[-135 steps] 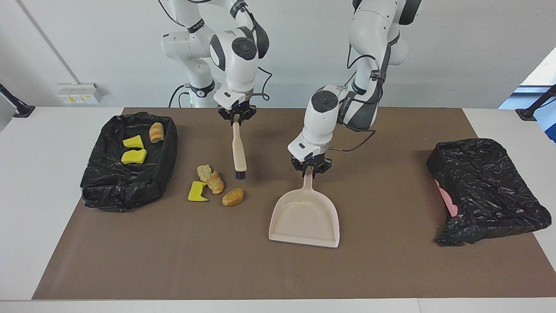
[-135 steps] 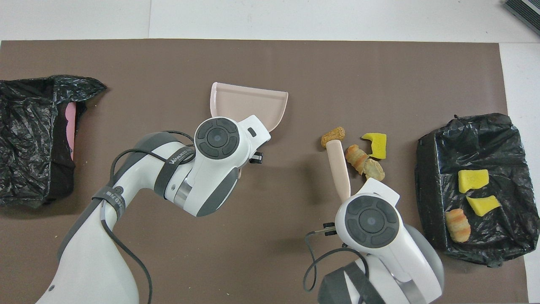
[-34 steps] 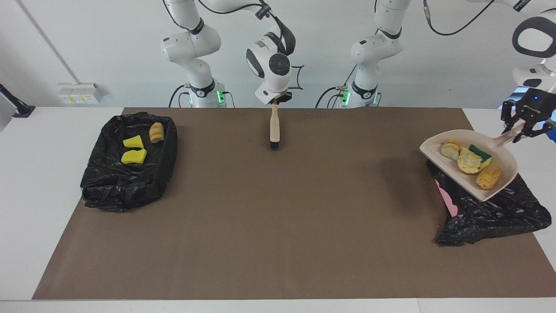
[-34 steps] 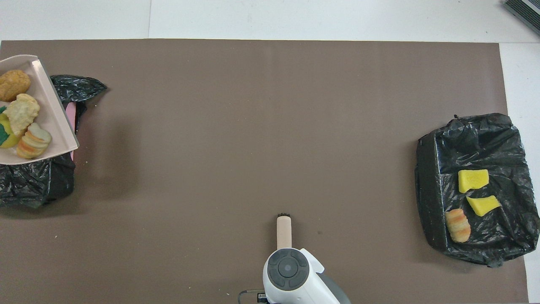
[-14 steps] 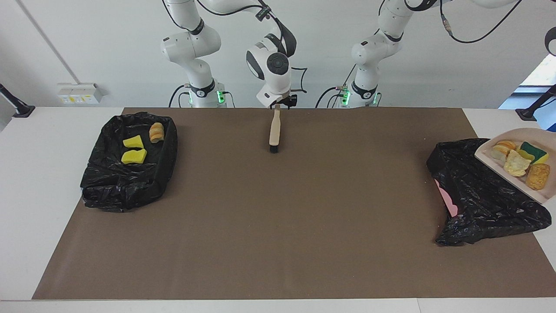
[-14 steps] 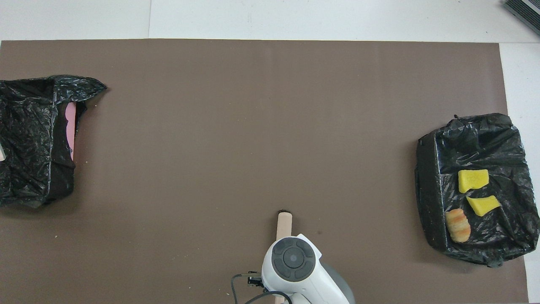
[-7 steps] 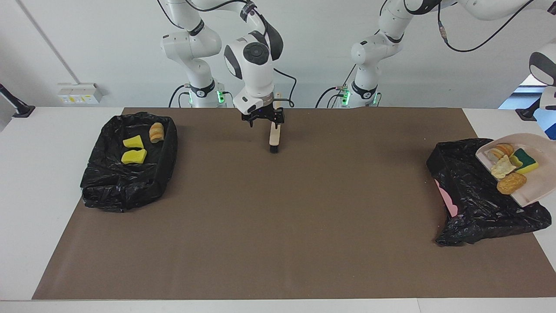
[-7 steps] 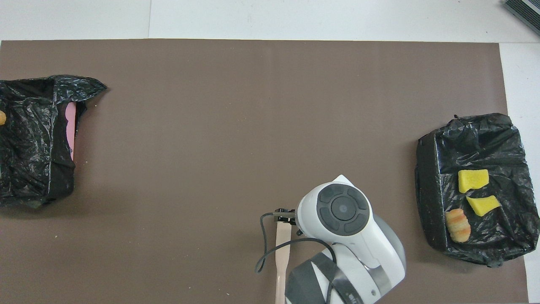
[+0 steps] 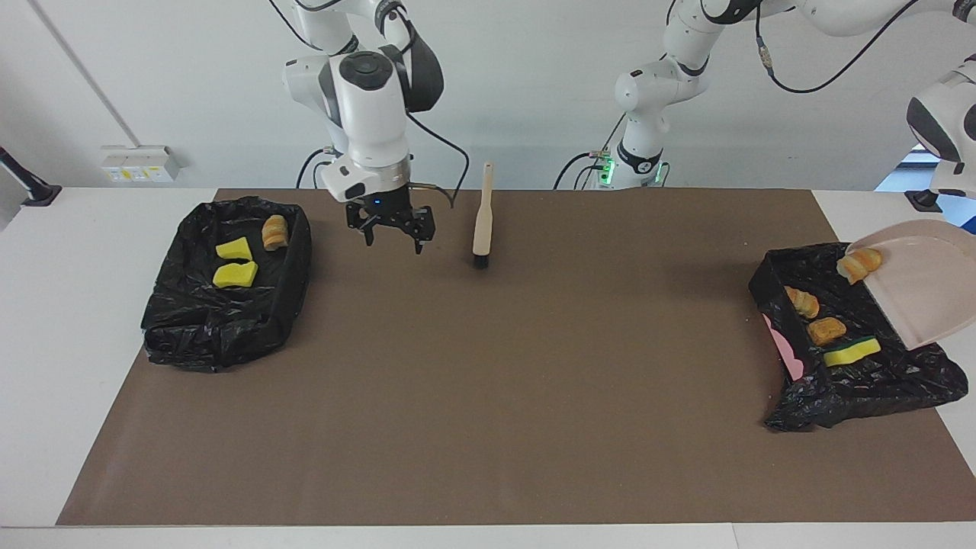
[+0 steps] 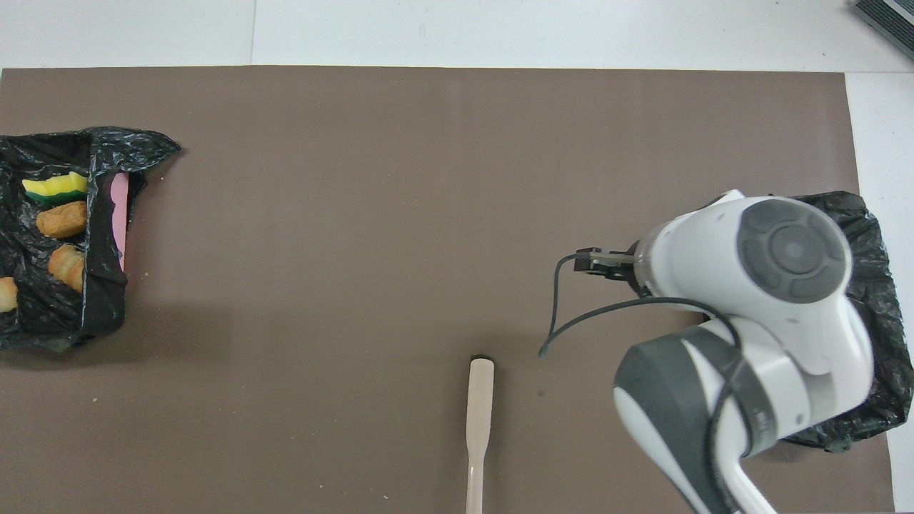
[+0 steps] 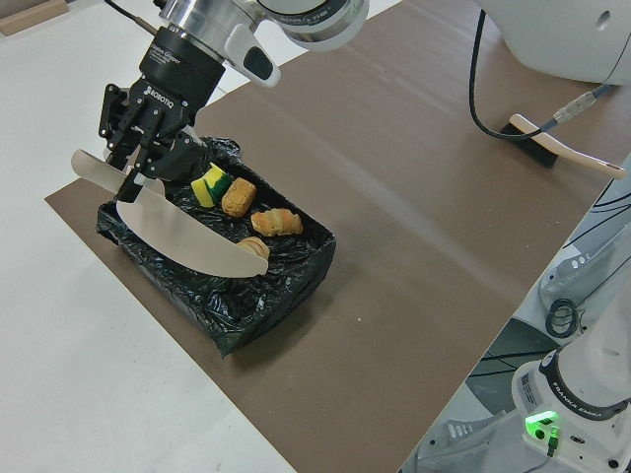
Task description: Sweep and dump trash in bin
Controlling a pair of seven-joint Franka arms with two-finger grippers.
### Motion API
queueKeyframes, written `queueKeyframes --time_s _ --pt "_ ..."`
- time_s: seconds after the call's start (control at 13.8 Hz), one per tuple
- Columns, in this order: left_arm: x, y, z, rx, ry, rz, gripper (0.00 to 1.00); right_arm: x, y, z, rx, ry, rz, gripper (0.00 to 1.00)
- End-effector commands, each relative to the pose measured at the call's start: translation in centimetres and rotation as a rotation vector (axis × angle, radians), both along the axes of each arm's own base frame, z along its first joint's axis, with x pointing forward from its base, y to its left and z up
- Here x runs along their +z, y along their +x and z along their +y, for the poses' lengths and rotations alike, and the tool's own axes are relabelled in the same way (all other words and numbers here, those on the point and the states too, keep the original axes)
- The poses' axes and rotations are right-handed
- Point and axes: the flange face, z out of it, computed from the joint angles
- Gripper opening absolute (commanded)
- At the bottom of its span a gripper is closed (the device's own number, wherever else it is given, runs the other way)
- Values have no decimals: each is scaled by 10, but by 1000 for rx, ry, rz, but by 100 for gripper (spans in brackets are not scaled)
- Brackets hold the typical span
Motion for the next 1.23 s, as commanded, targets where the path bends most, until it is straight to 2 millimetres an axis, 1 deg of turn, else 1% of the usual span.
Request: queueKeyframes --time_s 0.0,0.07,0.14,0.22,0.29,0.36,0.43,0.51,0.58,0.72,0.8,0.87,0.94,1.16 --pt "16 -3 -19 -4 75 41 0 38 15 -58 89 -32 8 100" --pt "21 -2 -29 -15 103 49 0 52 18 -81 97 -51 11 100" --pt "27 -1 -33 -10 109 47 0 68 18 -100 107 -60 13 100" --pt "34 -1 -39 5 95 37 0 84 16 -116 117 -66 17 100" --pt "41 0 -50 15 76 26 0 98 15 -133 125 -68 24 100" --pt "42 0 -65 14 34 13 0 108 12 -147 140 -69 37 100" --pt "42 0 -72 18 3 5 0 117 9 -154 155 -69 50 100" --pt "44 0 -83 13 -11 2 0 128 4 -164 152 -66 63 100" --pt "46 -1 -93 10 -32 0 0 148 -4 -175 142 -63 60 100" --pt "38 -2 -109 65 -126 -35 0 161 -15 -179 128 -39 91 100" --pt "35 -3 -118 97 -164 -49 0 171 -22 -189 108 -26 83 100" --pt "37 -4 -128 127 -197 -88 0 173 -26 -195 89 10 81 100" --pt "34 -4 -136 163 -237 -126 0 176 -30 -206 66 32 69 100" --pt "29 -3 -149 228 -344 -183 0 171 -30 -207 78 32 73 100"
